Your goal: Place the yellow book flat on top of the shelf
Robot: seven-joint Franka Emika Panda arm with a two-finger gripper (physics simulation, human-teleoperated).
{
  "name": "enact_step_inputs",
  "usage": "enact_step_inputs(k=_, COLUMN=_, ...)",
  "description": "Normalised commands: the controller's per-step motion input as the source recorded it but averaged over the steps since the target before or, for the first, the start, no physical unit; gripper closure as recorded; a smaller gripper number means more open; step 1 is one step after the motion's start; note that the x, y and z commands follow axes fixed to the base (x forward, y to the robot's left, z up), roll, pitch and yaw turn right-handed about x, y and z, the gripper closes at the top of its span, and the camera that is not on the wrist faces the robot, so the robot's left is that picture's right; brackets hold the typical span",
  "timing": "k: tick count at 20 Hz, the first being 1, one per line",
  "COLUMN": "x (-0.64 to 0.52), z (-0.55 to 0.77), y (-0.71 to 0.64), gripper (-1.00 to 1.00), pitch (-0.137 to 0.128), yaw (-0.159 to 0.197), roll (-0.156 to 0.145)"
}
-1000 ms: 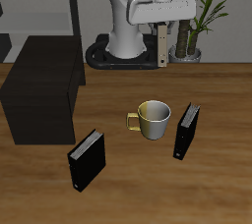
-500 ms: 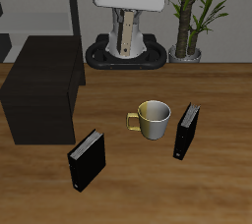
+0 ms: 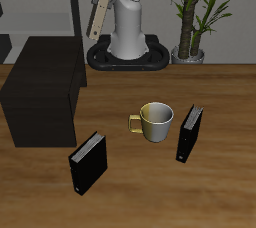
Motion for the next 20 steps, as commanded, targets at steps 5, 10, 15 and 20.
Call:
enact_step_inputs(k=5, x=-0.11, z=0.47, y=-0.67, gripper=1.00, pitch=-0.071, yaw=-0.017, roll=-0.136)
enact_step_inputs(k=10, x=-0.03, z=0.21, y=-0.64, gripper=1.00, pitch=-0.035, yaw=0.003, roll=-0.127)
enact_step_inputs(k=15, x=0.02, z=-0.03, y=-0.58, gripper=1.00, pitch=-0.017, yaw=0.029, roll=-0.113)
enact_step_inputs(k=20, x=0.11, z=-0.10, y=-0.49, gripper=1.00, pitch=-0.011, yaw=0.032, roll=-0.104)
